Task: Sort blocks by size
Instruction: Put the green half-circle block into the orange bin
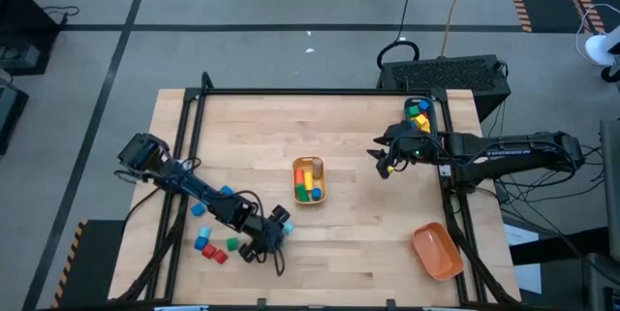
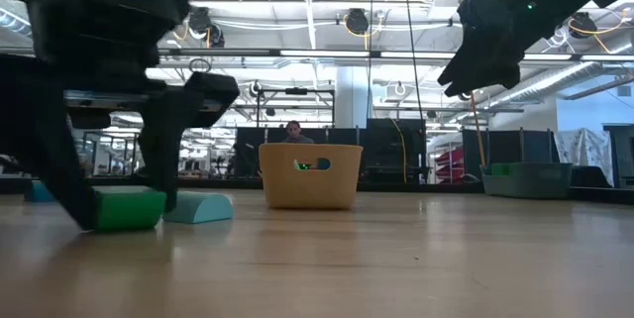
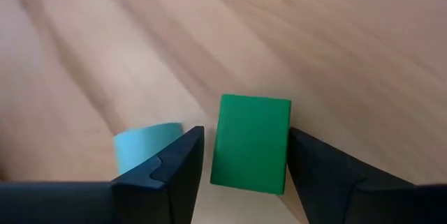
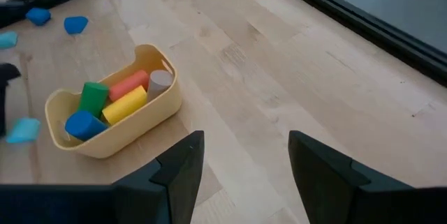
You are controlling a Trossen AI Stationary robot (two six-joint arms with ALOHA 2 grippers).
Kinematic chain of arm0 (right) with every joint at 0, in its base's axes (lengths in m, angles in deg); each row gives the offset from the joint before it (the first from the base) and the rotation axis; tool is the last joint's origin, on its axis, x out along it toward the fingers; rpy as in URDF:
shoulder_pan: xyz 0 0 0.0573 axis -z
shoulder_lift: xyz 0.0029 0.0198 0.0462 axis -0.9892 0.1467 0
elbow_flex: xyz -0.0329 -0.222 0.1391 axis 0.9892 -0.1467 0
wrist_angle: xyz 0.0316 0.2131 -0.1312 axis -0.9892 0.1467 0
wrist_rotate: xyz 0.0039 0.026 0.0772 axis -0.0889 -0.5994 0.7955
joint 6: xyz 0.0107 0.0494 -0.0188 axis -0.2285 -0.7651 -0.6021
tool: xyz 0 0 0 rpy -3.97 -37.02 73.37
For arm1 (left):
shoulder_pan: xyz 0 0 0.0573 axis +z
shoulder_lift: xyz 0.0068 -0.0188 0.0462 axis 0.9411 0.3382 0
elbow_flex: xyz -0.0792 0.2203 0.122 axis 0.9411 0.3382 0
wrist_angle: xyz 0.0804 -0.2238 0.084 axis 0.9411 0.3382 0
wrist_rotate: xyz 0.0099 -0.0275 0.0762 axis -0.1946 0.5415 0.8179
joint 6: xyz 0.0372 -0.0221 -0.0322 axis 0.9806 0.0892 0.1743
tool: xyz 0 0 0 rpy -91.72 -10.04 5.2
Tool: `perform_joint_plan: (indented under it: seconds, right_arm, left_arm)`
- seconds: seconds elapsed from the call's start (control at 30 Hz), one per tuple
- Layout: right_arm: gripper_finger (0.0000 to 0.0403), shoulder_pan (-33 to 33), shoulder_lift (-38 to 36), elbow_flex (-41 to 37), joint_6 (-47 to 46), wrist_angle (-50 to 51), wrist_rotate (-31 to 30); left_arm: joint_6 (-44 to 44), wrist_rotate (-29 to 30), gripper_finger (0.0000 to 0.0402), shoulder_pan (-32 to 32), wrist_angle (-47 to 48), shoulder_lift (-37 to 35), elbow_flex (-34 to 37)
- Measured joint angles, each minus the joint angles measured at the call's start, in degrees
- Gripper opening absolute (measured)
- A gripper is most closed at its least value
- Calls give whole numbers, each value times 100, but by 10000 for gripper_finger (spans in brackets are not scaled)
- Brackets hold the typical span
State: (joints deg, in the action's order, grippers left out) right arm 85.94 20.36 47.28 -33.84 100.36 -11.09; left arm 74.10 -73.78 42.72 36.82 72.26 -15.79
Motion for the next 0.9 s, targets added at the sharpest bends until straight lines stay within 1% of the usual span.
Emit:
perform_joint_plan:
  seconds: [0.07,0.13,0.27,0.43,0.57,0.7,0.8,0.9]
  right_arm:
    - [196,-37,123,4,-132,-94,-7]
    - [196,-185,362,4,-140,-149,-19]
    - [196,-740,1059,4,75,-455,-46]
    - [196,-1460,1839,2,547,-1447,-216]
    - [196,-1963,2240,2,1362,-2591,-229]
    - [196,-2365,2519,2,2432,-3703,-170]
    - [196,-2625,2692,2,3314,-4116,-157]
    - [196,-2815,2871,2,4007,-4374,-151]
  left_arm:
    - [-251,29,193,57,-7,0,0]
    - [-547,48,178,122,-16,0,0]
    - [-1129,50,136,281,-100,0,2]
    - [-2059,-6,136,438,-103,0,2]
    - [-2495,-277,136,542,-108,-39,2]
    - [-2697,-630,136,640,-473,-117,2]
    - [-2902,-847,136,750,-694,-133,-109]
    - [-3090,-916,136,855,-709,-133,-315]
